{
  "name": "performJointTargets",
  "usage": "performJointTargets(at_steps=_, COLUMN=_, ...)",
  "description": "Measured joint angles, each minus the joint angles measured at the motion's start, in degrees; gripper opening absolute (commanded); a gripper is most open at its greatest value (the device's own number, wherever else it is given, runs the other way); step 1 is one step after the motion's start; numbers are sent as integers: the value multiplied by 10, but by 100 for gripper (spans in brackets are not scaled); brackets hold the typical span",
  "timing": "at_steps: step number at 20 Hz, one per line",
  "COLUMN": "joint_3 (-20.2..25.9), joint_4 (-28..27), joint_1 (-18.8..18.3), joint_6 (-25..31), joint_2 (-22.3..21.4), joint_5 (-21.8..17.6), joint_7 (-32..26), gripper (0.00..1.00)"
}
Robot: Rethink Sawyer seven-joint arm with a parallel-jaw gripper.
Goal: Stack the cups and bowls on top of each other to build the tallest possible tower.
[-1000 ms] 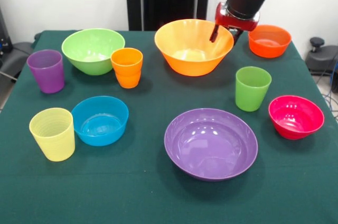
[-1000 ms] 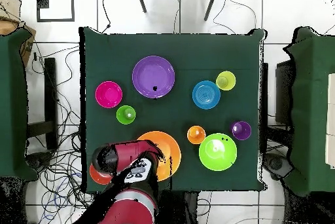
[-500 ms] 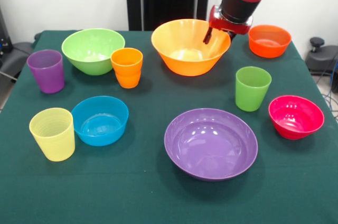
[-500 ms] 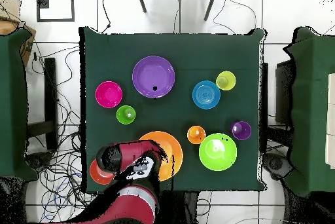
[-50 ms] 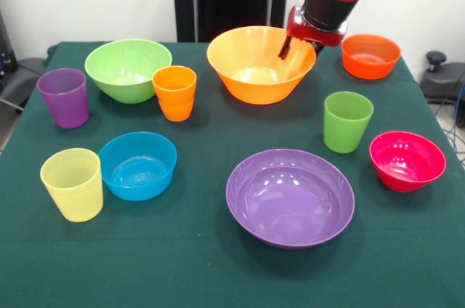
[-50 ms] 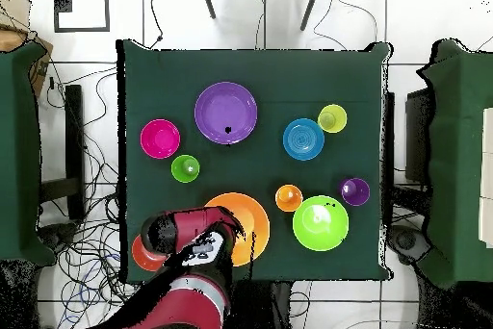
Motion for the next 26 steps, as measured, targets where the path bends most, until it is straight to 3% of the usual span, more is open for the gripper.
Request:
performJointTargets(at_steps=1, joint_3=0, joint_4=0, joint_1=2, joint_6=0, joint_2=0, joint_5=0, joint_7=0, gripper=0)
performJointTargets(at_steps=26, joint_3=-7, joint_4=-10, joint_1=-2, joint_6=0, joint_2=-5, joint_5=0, joint_7=0, gripper=0)
